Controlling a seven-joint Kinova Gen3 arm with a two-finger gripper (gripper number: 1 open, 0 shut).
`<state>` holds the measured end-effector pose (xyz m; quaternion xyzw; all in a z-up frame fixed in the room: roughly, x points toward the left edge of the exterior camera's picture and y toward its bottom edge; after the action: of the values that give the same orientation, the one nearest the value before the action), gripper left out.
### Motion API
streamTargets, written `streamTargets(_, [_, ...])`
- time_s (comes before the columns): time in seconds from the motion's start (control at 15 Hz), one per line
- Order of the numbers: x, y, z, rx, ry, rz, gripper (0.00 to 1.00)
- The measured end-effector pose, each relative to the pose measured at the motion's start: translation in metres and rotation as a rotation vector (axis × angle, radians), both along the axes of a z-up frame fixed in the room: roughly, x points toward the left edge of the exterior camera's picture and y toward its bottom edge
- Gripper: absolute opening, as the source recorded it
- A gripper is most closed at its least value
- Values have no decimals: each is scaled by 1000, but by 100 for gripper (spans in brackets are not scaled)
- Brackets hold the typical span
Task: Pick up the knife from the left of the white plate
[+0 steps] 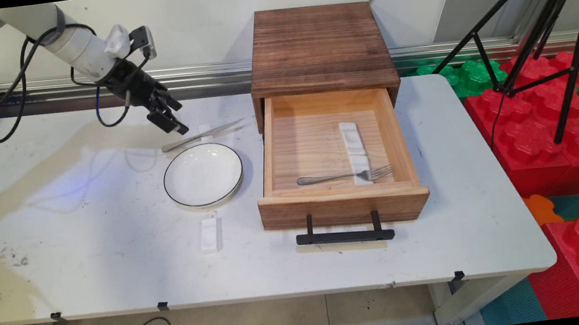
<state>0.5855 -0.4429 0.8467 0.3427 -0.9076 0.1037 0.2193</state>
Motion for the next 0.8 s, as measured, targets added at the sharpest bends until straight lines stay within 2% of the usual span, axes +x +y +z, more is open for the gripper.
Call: streamTargets(0.8, [3,-26,-40,29,-32,-25,100])
